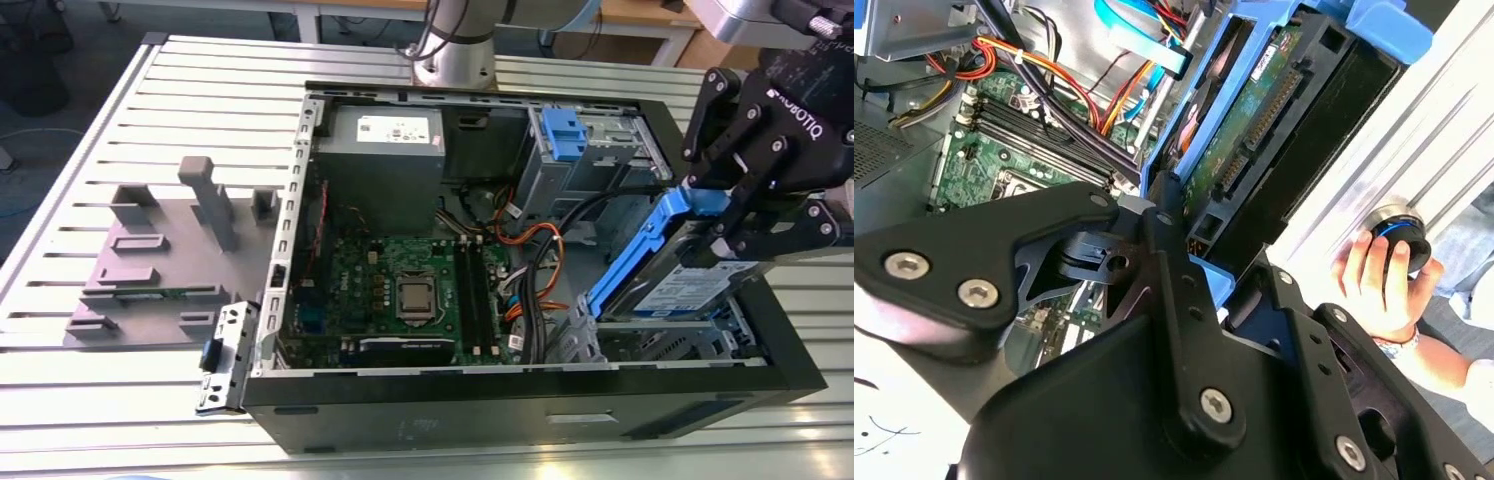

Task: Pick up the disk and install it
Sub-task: 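Insert the disk into the insertion slot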

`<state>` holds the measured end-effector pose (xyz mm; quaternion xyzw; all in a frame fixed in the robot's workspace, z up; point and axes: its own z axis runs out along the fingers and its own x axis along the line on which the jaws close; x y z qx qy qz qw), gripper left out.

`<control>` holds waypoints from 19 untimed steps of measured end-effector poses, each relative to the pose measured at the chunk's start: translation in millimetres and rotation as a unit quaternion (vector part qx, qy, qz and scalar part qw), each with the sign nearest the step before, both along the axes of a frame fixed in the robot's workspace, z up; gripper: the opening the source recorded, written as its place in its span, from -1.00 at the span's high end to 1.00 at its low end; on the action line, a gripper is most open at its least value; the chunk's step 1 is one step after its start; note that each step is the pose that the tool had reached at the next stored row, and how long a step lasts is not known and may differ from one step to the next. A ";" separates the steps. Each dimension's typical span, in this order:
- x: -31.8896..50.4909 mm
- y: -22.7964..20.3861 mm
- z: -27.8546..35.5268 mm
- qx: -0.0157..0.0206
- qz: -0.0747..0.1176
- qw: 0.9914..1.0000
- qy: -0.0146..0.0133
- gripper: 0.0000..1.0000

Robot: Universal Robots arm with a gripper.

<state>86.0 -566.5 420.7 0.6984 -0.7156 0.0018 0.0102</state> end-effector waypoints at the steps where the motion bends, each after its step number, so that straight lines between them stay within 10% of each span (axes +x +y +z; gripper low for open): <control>1: 0.0 0.0 -0.8 0.000 0.000 1.000 0.000 0.27; 19: 0.0 0.0 -8.1 0.000 0.000 1.000 0.000 0.27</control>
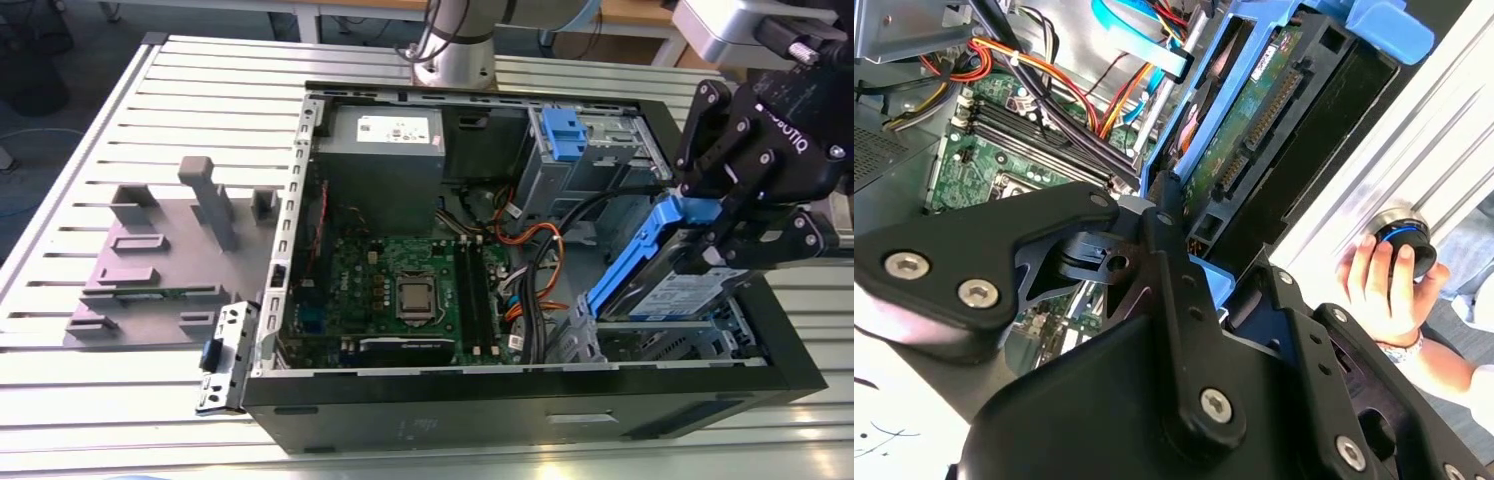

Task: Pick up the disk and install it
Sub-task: 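Insert the disk into the insertion slot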

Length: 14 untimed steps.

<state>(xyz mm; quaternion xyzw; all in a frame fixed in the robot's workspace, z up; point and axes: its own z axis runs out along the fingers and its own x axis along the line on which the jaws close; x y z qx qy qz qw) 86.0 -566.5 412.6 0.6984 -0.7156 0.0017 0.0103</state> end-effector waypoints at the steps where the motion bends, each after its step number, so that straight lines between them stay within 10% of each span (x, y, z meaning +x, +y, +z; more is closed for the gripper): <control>1: 0.0 0.0 -0.2 0.000 0.000 1.000 0.000 0.27; 14: 0.0 0.0 -3.5 0.000 0.000 1.000 0.000 0.27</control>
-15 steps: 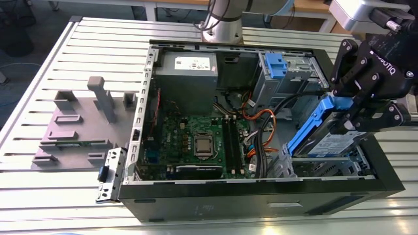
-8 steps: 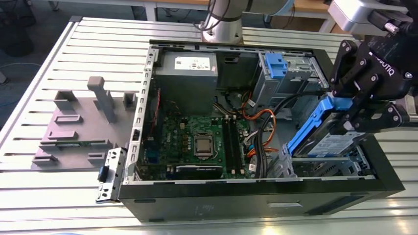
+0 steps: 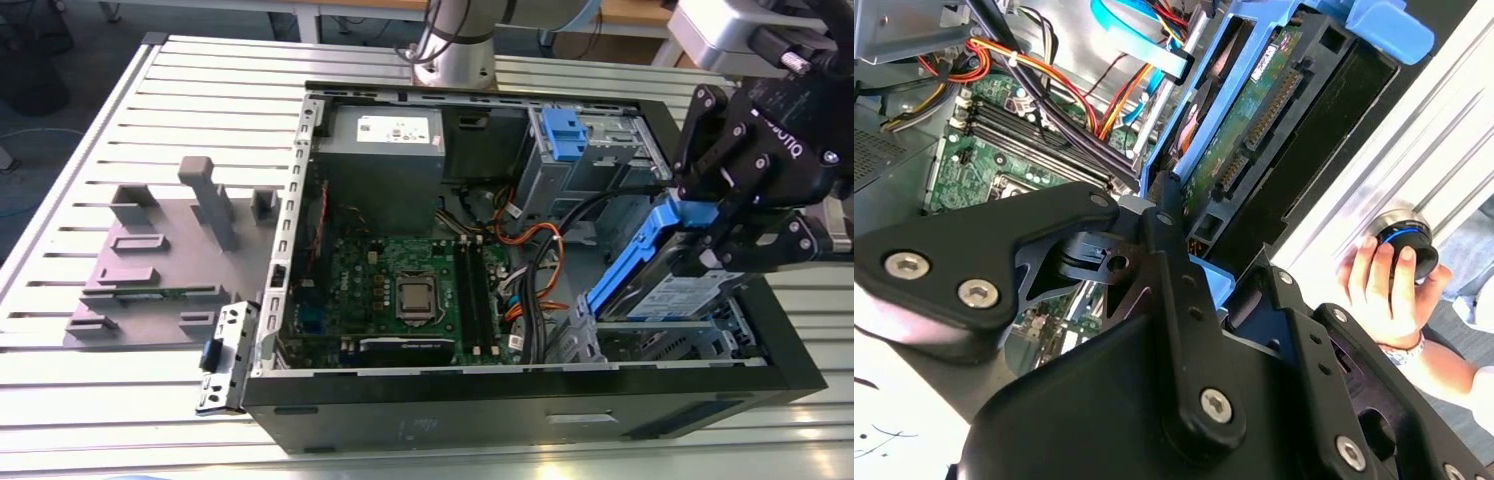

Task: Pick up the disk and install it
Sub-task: 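Insert the disk into the insertion slot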

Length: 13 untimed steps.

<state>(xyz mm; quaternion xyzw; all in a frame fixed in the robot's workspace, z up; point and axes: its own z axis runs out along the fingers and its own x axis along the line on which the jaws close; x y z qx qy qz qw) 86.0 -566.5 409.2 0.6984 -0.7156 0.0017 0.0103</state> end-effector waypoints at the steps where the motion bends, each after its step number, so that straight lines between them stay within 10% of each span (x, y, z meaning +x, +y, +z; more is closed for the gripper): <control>1: 0.0 0.0 -0.3 0.000 0.000 1.000 0.000 0.27; 13: 0.0 0.0 -3.5 0.000 0.000 1.000 0.000 0.27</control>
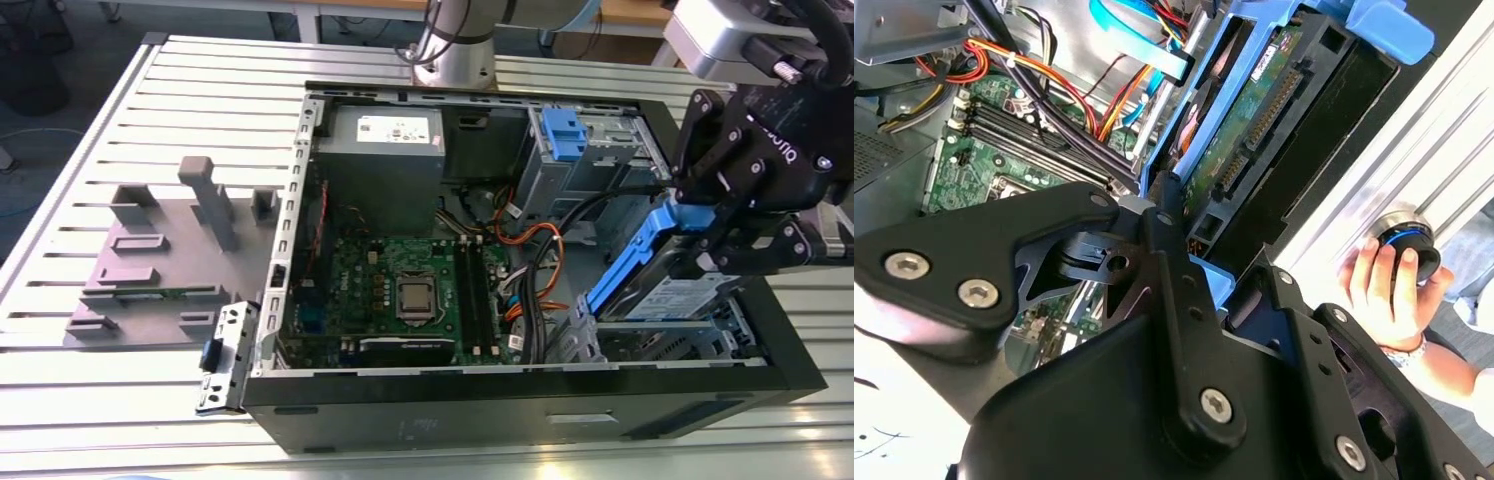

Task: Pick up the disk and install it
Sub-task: 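Insert the disk into the insertion slot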

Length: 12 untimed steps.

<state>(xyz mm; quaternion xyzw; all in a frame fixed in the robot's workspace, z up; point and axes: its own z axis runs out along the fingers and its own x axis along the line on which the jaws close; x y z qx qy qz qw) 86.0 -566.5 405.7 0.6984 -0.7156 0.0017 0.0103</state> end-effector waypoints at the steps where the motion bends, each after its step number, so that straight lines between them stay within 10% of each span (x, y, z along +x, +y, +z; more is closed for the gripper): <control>1: 0.0 0.0 -0.2 0.000 0.000 1.000 0.000 0.27; 12: 0.0 0.0 -2.7 0.000 0.000 1.000 0.000 0.27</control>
